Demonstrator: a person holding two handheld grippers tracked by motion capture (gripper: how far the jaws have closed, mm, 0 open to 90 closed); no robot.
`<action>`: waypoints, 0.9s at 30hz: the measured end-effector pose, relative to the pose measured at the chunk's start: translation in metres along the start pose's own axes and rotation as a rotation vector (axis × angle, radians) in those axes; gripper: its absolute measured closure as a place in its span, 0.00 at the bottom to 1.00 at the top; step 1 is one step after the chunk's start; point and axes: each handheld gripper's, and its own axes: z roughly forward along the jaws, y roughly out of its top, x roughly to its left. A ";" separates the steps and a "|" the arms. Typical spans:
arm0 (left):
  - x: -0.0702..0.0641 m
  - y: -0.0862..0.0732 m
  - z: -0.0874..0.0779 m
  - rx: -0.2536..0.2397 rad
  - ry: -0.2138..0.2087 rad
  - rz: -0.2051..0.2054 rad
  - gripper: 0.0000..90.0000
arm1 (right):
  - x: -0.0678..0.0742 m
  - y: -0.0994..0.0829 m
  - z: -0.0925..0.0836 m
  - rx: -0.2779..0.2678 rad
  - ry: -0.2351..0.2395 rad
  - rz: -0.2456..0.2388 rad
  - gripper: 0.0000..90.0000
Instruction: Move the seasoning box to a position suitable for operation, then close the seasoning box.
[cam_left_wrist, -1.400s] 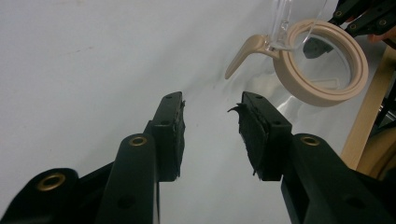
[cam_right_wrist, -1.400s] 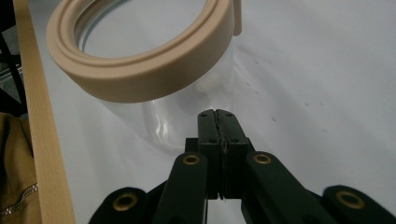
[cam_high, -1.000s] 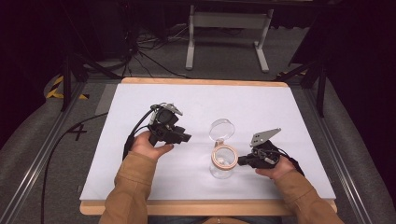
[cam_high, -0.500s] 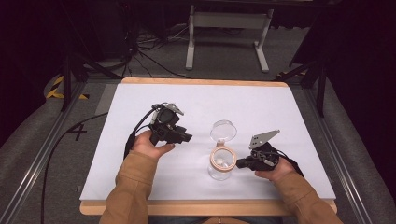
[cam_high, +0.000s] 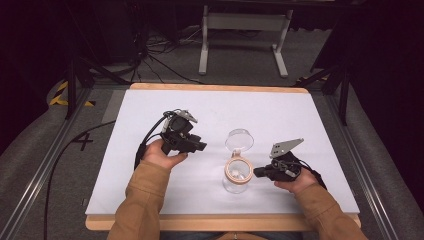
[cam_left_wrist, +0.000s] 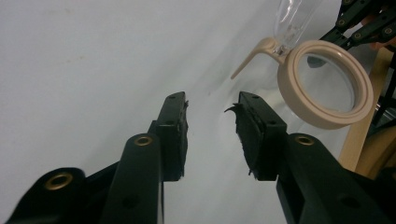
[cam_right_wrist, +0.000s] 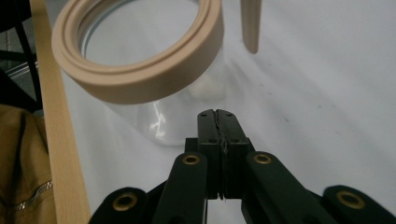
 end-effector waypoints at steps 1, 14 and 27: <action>0.001 0.000 -0.001 -0.022 -0.007 -0.006 0.75 | -0.001 0.001 -0.003 -0.015 -0.011 0.002 0.99; 0.008 0.001 0.008 -0.182 0.001 -0.060 1.00 | 0.005 0.016 -0.029 -0.166 -0.018 -0.015 0.99; -0.002 0.015 0.032 -0.194 -0.050 -0.025 0.99 | 0.021 0.033 -0.031 -0.278 0.037 -0.063 0.99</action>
